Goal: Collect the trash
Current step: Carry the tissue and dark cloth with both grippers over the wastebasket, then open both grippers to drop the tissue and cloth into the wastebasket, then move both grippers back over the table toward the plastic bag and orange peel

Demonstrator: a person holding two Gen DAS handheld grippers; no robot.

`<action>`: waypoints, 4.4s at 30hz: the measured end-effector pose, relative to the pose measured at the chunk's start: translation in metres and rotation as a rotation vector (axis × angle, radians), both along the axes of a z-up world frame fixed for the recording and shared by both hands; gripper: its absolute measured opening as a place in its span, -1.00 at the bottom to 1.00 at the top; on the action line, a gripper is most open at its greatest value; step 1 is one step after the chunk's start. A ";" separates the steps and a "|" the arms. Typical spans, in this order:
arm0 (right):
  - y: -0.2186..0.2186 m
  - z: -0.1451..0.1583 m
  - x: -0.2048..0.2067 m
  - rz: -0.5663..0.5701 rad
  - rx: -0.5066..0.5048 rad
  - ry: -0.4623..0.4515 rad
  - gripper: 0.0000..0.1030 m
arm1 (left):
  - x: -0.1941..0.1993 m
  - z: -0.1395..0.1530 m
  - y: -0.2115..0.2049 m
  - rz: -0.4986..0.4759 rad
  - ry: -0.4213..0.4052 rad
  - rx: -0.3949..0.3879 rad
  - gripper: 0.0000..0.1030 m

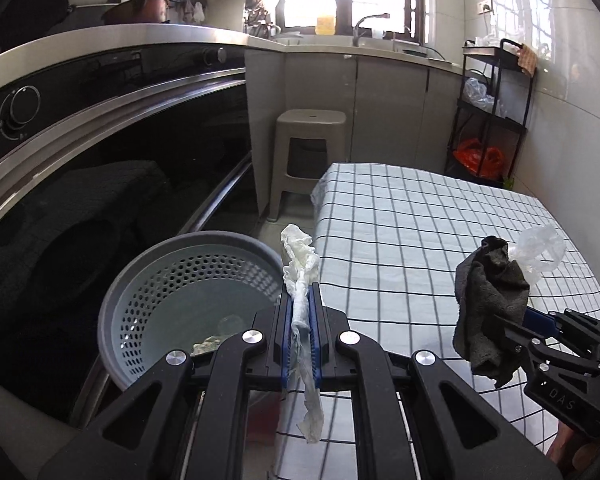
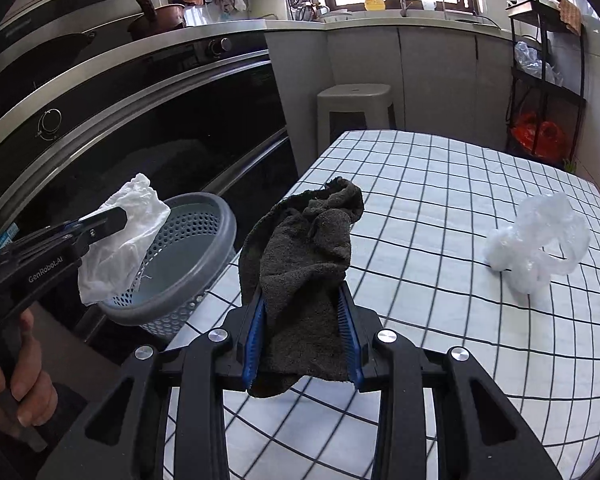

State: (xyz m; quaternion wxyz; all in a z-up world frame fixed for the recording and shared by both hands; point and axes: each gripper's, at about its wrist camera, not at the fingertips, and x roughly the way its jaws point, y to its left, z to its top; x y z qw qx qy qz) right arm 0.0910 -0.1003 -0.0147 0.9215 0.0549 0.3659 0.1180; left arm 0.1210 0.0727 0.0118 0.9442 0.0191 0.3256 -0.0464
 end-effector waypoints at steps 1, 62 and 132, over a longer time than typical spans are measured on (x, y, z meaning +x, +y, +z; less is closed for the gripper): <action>0.007 0.000 0.003 0.009 0.010 0.003 -0.36 | 0.001 0.000 0.009 0.015 0.000 0.003 -0.84; 0.183 -0.037 0.117 0.214 -0.011 0.120 -0.32 | 0.079 -0.069 0.139 0.194 0.207 -0.087 -0.79; -0.257 -0.011 -0.050 -0.452 -0.002 0.015 0.36 | 0.006 -0.031 -0.241 -0.275 0.095 -0.044 0.61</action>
